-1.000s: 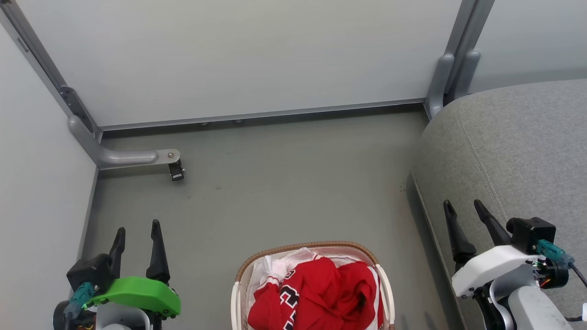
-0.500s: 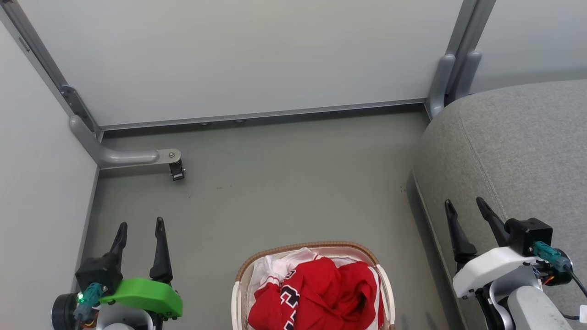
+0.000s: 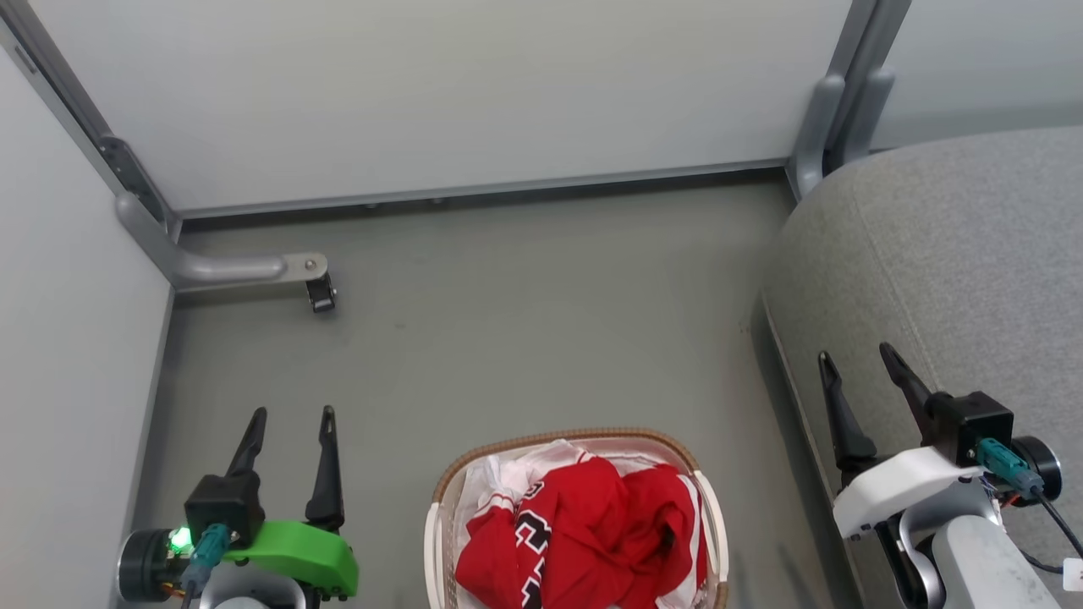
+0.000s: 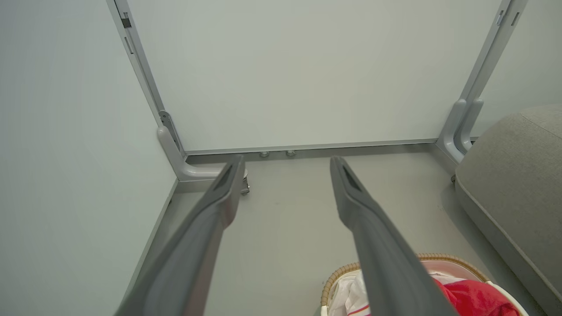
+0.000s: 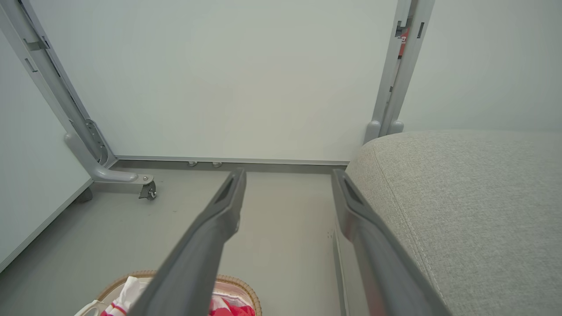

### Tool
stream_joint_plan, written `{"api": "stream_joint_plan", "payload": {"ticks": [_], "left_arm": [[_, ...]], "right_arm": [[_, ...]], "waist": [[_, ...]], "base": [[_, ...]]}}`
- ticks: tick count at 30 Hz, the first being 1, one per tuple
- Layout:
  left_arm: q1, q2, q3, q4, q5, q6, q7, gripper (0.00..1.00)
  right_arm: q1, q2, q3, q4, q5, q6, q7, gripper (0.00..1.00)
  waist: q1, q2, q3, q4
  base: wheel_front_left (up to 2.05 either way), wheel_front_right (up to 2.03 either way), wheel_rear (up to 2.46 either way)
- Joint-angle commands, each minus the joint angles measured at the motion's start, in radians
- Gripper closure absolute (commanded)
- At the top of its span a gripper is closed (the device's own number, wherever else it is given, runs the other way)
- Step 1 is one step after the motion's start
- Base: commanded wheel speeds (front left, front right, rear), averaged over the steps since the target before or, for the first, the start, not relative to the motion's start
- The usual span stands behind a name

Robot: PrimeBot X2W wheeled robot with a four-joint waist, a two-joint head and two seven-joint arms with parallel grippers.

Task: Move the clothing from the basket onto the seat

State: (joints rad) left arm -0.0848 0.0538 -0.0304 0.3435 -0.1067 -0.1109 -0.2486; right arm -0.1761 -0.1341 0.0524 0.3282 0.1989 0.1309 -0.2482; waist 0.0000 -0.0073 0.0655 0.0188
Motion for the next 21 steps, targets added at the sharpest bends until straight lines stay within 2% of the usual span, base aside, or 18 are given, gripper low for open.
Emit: {"api": "stream_joint_plan", "payload": {"ticks": [1,7,13,21], "left_arm": [[-0.025,0.000,-0.010,0.005,0.023,-0.003,-0.011,0.00],[-0.083,-0.002,-0.073,0.037,0.049,-0.009,-0.019,0.00],[-0.165,-0.001,-0.142,0.097,-0.009,0.001,-0.016,0.00],[-0.298,0.000,-0.248,0.223,-0.035,-0.011,-0.016,0.00]], "right_arm": [[-0.026,-0.004,0.003,-0.010,-0.019,0.000,-0.011,0.00],[-0.084,-0.012,0.018,-0.042,-0.048,0.000,-0.019,0.00],[-0.160,-0.018,0.031,-0.077,-0.026,0.000,-0.018,0.00],[-0.249,0.001,0.047,-0.106,-0.013,0.000,-0.018,0.00]], "waist": [[0.0000,0.0069,0.056,-0.008],[0.0000,0.0073,0.185,-0.033],[0.0000,0.0073,0.321,-0.070],[0.0000,0.0073,0.481,-0.125]], "base": [[0.00,0.00,0.00],[0.00,0.00,0.00],[0.00,0.00,0.00],[0.00,0.00,0.00]]}}
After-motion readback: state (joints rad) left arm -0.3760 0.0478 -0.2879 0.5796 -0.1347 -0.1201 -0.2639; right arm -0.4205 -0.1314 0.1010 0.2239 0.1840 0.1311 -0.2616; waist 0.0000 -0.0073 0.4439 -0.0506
